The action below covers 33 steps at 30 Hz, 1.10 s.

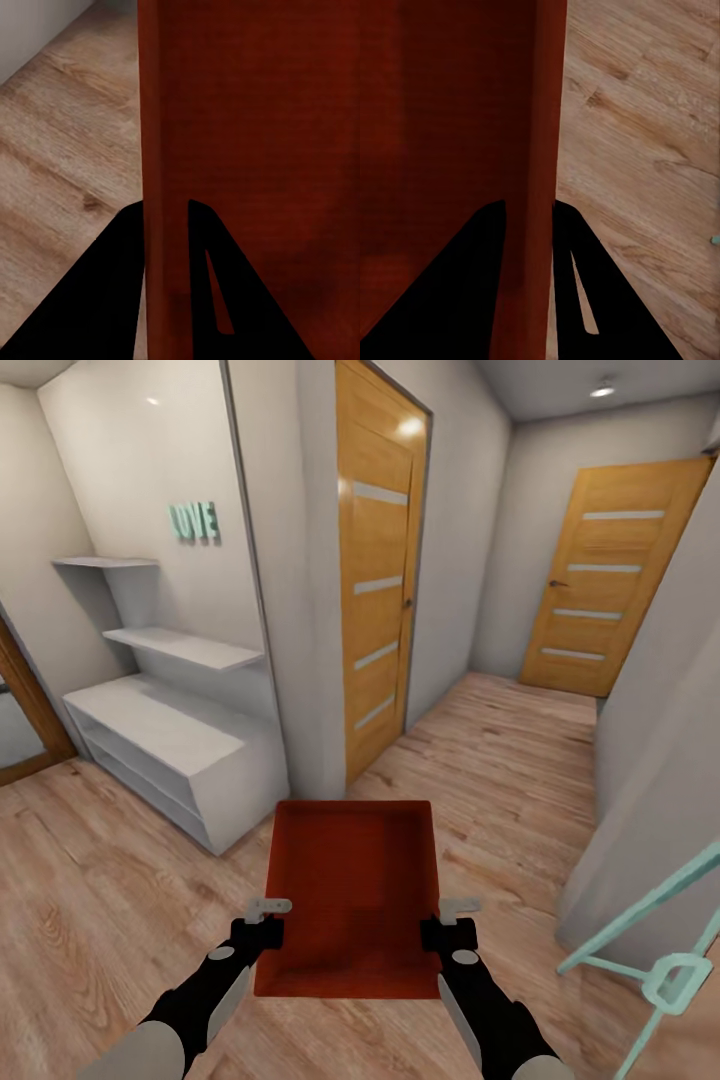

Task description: Move the two storage containers from the living room to the garage. In the garage, place one container on the floor and stack the other container on top of it (either order is fine).

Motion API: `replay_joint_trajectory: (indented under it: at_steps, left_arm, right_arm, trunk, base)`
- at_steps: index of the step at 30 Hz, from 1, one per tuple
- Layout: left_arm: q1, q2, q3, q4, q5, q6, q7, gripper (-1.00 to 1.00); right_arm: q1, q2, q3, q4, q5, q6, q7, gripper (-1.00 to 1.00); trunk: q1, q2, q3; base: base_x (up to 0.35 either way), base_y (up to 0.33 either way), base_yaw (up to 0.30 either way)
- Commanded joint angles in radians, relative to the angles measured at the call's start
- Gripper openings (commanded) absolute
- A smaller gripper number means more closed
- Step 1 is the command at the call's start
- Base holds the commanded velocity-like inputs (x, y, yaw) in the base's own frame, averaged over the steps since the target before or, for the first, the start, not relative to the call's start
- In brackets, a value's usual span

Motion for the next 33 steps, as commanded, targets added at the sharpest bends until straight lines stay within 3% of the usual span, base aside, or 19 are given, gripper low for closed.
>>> replay_joint_trajectory:
  at_steps: [1,8,20,33]
  left_arm:
    - [0.0,-0.001,-0.032,0.005,0.014,0.0,-0.008,-1.0]
    - [0.0,-0.001,-0.032,0.005,0.014,-0.001,-0.008,-1.0]
    - [0.0,-0.001,-0.032,0.004,0.014,-0.001,-0.008,-1.0]
    - [0.0,-0.001,-0.031,0.005,0.015,-0.005,-0.009,-1.0]
  right_arm:
    - [0.0,0.022,0.034,-0.031,0.014,0.002,0.002,-1.0]
    - [0.0,0.022,0.034,-0.031,0.014,0.002,0.004,-1.0]
    - [0.0,0.022,0.034,-0.031,0.015,0.002,0.003,-1.0]
    - [0.0,0.022,0.034,-0.031,0.015,0.003,0.003,-1.0]
  trunk:
    - [0.001,-0.001,-0.001]
    - [0.001,-0.001,0.002]
    - [0.001,-0.001,0.003]
    - [0.001,-0.001,0.003]
  base:
    - [0.336,0.0,-0.153]
    - [0.329,0.0,-0.201]
    - [0.314,0.0,-0.025]
    - [0.137,0.0,0.0]
